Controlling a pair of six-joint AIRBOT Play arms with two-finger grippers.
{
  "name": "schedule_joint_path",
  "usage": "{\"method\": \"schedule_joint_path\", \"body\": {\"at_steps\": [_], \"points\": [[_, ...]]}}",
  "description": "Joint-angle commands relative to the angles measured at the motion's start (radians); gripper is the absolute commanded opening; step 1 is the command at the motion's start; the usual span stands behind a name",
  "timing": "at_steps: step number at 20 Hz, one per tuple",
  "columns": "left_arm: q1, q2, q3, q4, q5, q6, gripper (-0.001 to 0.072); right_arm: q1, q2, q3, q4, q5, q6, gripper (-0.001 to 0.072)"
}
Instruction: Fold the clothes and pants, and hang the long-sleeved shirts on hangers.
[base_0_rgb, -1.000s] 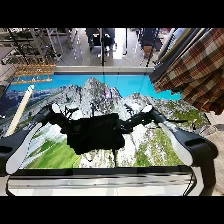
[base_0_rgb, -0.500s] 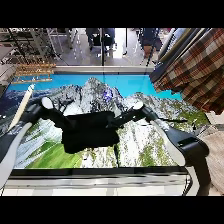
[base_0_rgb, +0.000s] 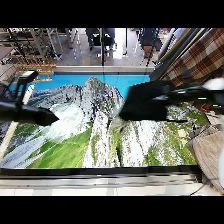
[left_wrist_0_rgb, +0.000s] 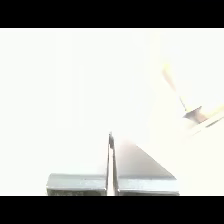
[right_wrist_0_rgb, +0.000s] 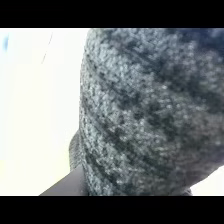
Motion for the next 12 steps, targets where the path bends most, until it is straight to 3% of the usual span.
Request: {"method": "schedule_joint_path", "body": {"at_steps": [1,4,7,12], "points": [[0.005,0.106,-0.003,0.113,-0.072,-0.029,0.0021,-0.401,0.168,0.001,-0.047,0.119,0.006,0.0044],[0.005,0.102,-0.004,0.127,-0.073,-0.03,0.002,-0.795,0.193,-0.006,-0.101,0.187,-0.111,0.0044],[0.005,0.082,-0.018,0.127,-0.073,-0.041,0.0021,-1.082,0.194,-0.136,-0.152,0.167,-0.134,0.0045],[0.005,0.021,-0.039,0.123,-0.072,-0.075,0.002,-1.276,0.193,-0.391,-0.57,0.06,-0.163,0.0049]]}}
